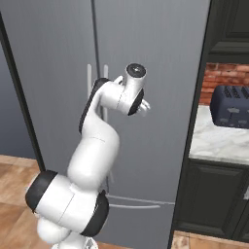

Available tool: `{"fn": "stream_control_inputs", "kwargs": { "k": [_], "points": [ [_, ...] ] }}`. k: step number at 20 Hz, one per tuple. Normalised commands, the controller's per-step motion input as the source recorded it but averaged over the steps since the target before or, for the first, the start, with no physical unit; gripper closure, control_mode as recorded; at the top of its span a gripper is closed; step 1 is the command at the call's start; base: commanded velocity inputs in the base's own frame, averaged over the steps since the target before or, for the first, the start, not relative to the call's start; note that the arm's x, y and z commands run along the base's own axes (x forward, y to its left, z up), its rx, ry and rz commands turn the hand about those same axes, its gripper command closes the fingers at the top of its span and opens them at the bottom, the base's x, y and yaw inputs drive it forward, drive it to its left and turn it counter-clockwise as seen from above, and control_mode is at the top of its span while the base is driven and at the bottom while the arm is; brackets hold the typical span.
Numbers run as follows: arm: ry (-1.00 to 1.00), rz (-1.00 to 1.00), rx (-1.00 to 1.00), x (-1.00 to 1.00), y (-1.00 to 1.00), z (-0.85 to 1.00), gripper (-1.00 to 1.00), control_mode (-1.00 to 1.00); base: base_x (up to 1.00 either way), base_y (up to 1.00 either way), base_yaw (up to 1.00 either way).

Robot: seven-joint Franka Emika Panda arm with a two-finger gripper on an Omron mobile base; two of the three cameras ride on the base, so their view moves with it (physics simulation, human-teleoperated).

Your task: Place the tupperware on the second highest shelf of the fridge. Make space for the tupperware among the existing items by rearranging them on the shelves if needed. Close the fridge door when finished.

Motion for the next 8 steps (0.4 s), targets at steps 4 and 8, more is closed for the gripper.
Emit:
{"fn": "stream_control_inputs", "kwargs": {
  "k": [4, 8],
  "points": [
    [-0.03, -0.02, 0.00, 0.02, 0.00, -0.08, -1.00, -1.00, 0.00, 0.00, 0.00],
    [0.00, 0.00, 0.00, 0.00, 0.00, 0.00, -1.00, -1.00, 0.00, 0.00, 0.00]
  ]
}}
